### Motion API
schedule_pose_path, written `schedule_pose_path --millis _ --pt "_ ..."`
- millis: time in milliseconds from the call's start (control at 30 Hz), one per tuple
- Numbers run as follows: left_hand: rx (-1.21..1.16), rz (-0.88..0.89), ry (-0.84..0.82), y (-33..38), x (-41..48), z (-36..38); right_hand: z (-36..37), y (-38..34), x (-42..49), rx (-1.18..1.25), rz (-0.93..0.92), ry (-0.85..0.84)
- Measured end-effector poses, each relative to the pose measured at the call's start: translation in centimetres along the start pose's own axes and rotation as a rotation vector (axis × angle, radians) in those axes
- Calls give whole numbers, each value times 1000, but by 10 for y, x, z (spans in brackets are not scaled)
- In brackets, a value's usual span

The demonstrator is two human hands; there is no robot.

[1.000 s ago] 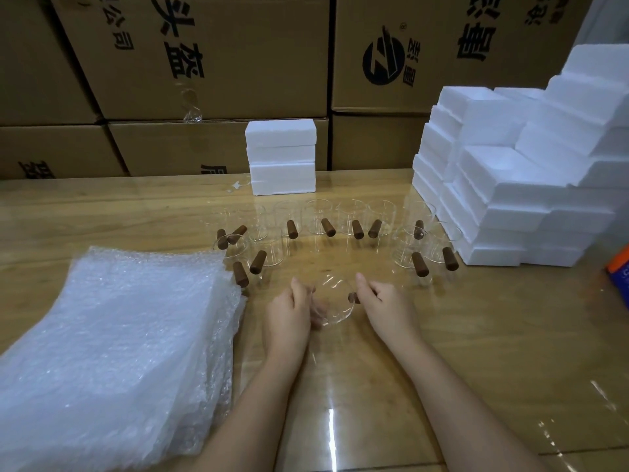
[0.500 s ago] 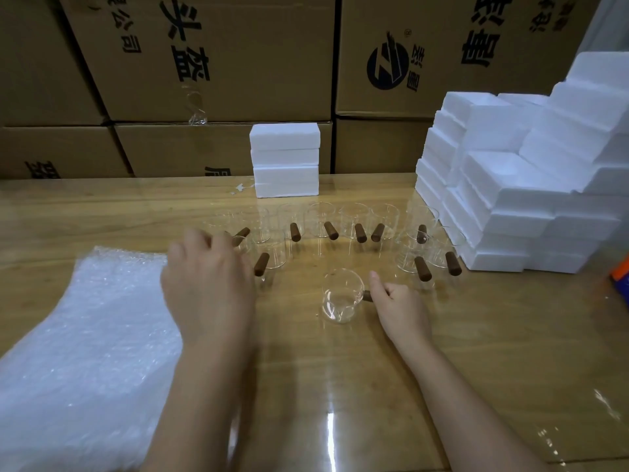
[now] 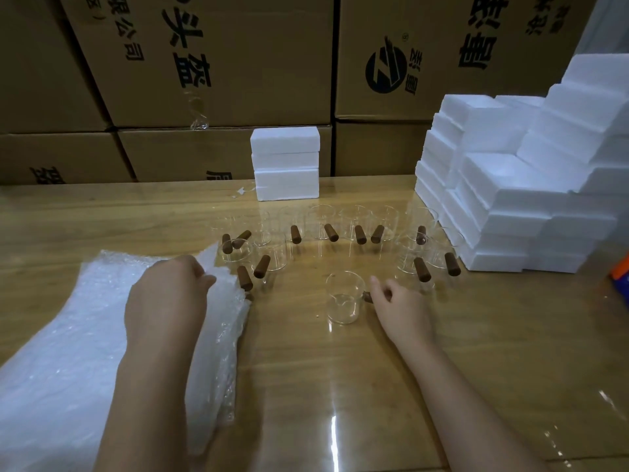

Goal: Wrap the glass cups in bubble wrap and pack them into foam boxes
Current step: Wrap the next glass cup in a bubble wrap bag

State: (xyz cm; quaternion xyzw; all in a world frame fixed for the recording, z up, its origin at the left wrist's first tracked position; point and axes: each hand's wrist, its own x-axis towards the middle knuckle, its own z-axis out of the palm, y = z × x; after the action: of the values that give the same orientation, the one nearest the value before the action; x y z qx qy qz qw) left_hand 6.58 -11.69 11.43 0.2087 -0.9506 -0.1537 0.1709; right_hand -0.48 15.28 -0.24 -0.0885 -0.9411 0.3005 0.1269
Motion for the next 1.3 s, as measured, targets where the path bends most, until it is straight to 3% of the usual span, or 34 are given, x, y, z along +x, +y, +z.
schedule_pose_path --millis 267,333,500,567,700,833,1000,1200,1300 --pt "84 198 229 15 -5 -34 -5 -1 -1 235 -9 82" --pt "78 346 192 26 -6 -46 -5 -2 -2 272 -61 133" --pt "11 662 -96 53 -13 -56 -18 -18 -8 325 -296 270" --pt "-30 748 -176 61 -16 -55 -31 -31 -10 377 -414 170" --pt "-102 898 -356 66 -20 -55 -67 -56 -12 329 -589 -327" --pt "-275 978 -426 68 -22 -65 -107 -70 -9 252 -651 -625" --pt "-550 959 -283 69 -17 -73 -151 -82 -6 366 -596 -647" --pt "-517 746 250 76 -6 -51 -181 -83 0 499 -587 -568" --pt "-579 710 268 79 -5 -44 -177 -79 8 496 -450 -475"
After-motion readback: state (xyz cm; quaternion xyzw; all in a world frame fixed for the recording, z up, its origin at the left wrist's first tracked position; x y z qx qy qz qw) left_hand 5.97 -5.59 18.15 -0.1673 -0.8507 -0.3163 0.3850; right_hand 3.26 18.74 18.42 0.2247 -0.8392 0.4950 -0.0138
